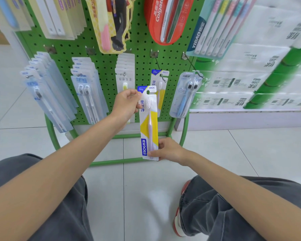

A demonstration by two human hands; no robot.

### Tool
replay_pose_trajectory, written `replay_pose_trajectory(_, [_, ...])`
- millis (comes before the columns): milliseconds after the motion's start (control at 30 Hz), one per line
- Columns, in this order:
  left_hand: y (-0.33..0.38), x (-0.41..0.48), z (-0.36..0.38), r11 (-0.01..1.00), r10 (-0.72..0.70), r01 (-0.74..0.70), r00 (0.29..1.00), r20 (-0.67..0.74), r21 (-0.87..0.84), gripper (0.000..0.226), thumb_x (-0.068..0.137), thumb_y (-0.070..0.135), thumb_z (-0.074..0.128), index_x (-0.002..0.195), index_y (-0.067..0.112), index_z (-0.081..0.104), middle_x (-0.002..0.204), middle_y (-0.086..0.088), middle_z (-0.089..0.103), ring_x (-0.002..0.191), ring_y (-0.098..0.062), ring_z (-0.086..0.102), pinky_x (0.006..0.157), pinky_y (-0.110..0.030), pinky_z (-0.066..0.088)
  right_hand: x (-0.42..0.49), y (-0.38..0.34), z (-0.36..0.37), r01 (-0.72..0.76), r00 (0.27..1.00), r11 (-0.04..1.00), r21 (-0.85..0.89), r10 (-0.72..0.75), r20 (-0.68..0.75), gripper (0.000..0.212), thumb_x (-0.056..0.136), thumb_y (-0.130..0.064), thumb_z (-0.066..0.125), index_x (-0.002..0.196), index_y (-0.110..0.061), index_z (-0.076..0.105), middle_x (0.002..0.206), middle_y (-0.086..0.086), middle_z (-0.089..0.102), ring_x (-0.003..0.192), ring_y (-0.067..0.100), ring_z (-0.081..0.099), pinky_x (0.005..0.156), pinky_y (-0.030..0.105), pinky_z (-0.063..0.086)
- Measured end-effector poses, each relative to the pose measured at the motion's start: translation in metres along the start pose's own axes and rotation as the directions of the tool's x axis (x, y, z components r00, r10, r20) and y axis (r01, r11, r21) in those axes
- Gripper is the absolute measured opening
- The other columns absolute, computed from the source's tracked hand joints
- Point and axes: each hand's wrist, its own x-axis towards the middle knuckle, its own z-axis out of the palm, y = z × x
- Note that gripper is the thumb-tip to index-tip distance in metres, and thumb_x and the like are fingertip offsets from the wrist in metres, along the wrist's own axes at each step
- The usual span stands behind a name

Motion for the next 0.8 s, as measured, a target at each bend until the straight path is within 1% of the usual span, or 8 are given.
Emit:
replay_pose_trajectory(67, [0.002, -0.005, 0.001, 0.997, 0.024, -0.030, 0.995, 0.095, 0.068, 0.019, 0.099, 0.031, 0.055, 0.114, 0.021, 0.061, 0.091, 0.010, 0.061, 0.074, -0.005, 0.058, 0.067, -0.019, 0.047, -0.003, -0.003, 0.002, 0.092, 0.987, 0.954, -0.285, -0.125, -0.100, 0.038, 0.082, -0.026, 0.073, 0.115, -0.014, 0.058, 0.086, 0.005, 0.065, 0.071, 0.023, 0.060, 0.063, 0.038, 0.053])
replay_pose_trajectory(133, [0.000, -0.009, 0.002, 0.988, 0.056, -0.081, 0.982, 0.178, 0.133, 0.026, 0.094, 0.042, 0.060, 0.116, 0.028, 0.061, 0.097, 0.012, 0.062, 0.085, -0.004, 0.060, 0.078, -0.024, 0.048, -0.004, -0.006, 0.005, 0.149, 0.968, 0.876, -0.458, -0.224, -0.112, 0.061, 0.086, -0.026, 0.065, 0.139, -0.017, 0.037, 0.078, 0.005, 0.058, 0.062, 0.020, 0.053, 0.054, 0.032, 0.044])
replay_pose_trajectory(233, [-0.002, -0.013, 0.003, 0.961, 0.106, -0.159, 0.967, 0.230, 0.228, 0.038, 0.085, 0.049, 0.068, 0.116, 0.033, 0.052, 0.101, 0.019, 0.054, 0.093, 0.003, 0.057, 0.085, -0.024, 0.048, -0.004, -0.008, 0.006, 0.185, 0.961, 0.838, -0.513, -0.264, -0.084, 0.091, 0.087, -0.024, 0.058, 0.152, -0.037, -0.005, 0.079, 0.010, 0.062, 0.067, 0.027, 0.059, 0.061, 0.039, 0.052])
replay_pose_trajectory(333, [-0.004, -0.011, 0.003, 0.945, 0.156, -0.207, 0.966, 0.207, 0.252, 0.065, 0.083, 0.043, 0.074, 0.137, 0.022, 0.045, 0.100, 0.017, 0.055, 0.093, -0.004, 0.061, 0.083, -0.027, 0.052, 0.000, -0.010, 0.004, 0.196, 0.955, 0.811, -0.551, -0.285, -0.079, 0.097, 0.089, -0.025, 0.057, 0.147, -0.044, -0.019, 0.079, 0.011, 0.063, 0.067, 0.029, 0.060, 0.063, 0.045, 0.053])
replay_pose_trajectory(467, [-0.007, -0.003, 0.000, 0.962, 0.141, -0.179, 0.972, 0.186, 0.208, 0.043, 0.096, 0.025, 0.061, 0.136, 0.012, 0.052, 0.103, 0.003, 0.064, 0.094, -0.019, 0.067, 0.081, -0.035, 0.059, 0.005, -0.012, 0.003, 0.210, 0.957, 0.864, -0.457, -0.277, -0.084, 0.100, 0.084, -0.048, 0.066, 0.149, -0.048, -0.011, 0.106, -0.001, 0.062, 0.071, 0.020, 0.063, 0.074, 0.041, 0.055])
replay_pose_trajectory(567, [-0.004, -0.001, -0.006, 0.968, 0.186, -0.211, 0.967, 0.175, 0.134, 0.023, 0.099, 0.011, 0.053, 0.112, 0.027, 0.063, 0.104, 0.005, 0.071, 0.097, -0.017, 0.070, 0.082, -0.035, 0.058, 0.006, -0.016, 0.000, 0.201, 0.963, 0.904, -0.377, -0.254, -0.096, 0.107, 0.075, -0.062, 0.071, 0.149, -0.049, -0.004, 0.112, -0.007, 0.060, 0.079, 0.011, 0.063, 0.081, 0.036, 0.054])
replay_pose_trajectory(700, [-0.004, 0.000, -0.010, 0.992, 0.117, -0.122, 0.981, 0.157, 0.028, 0.022, 0.099, 0.009, 0.054, 0.096, 0.027, 0.067, 0.095, 0.008, 0.072, 0.087, -0.010, 0.070, 0.084, -0.037, 0.058, 0.011, -0.022, -0.006, 0.213, 0.938, 0.905, -0.368, -0.295, -0.181, 0.087, 0.084, -0.052, 0.068, 0.150, -0.039, 0.014, 0.101, -0.007, 0.063, 0.077, 0.012, 0.063, 0.081, 0.042, 0.055])
replay_pose_trajectory(800, [-0.005, -0.001, -0.009, 0.999, 0.032, -0.027, 0.971, 0.237, -0.027, 0.017, 0.101, 0.010, 0.052, 0.109, 0.014, 0.066, 0.100, -0.001, 0.073, 0.087, -0.016, 0.070, 0.077, -0.035, 0.060, 0.015, -0.030, -0.013, 0.213, 0.919, 0.917, -0.337, -0.305, -0.249, 0.073, 0.087, -0.044, 0.068, 0.146, -0.035, 0.025, 0.099, -0.006, 0.064, 0.076, 0.014, 0.066, 0.080, 0.043, 0.056])
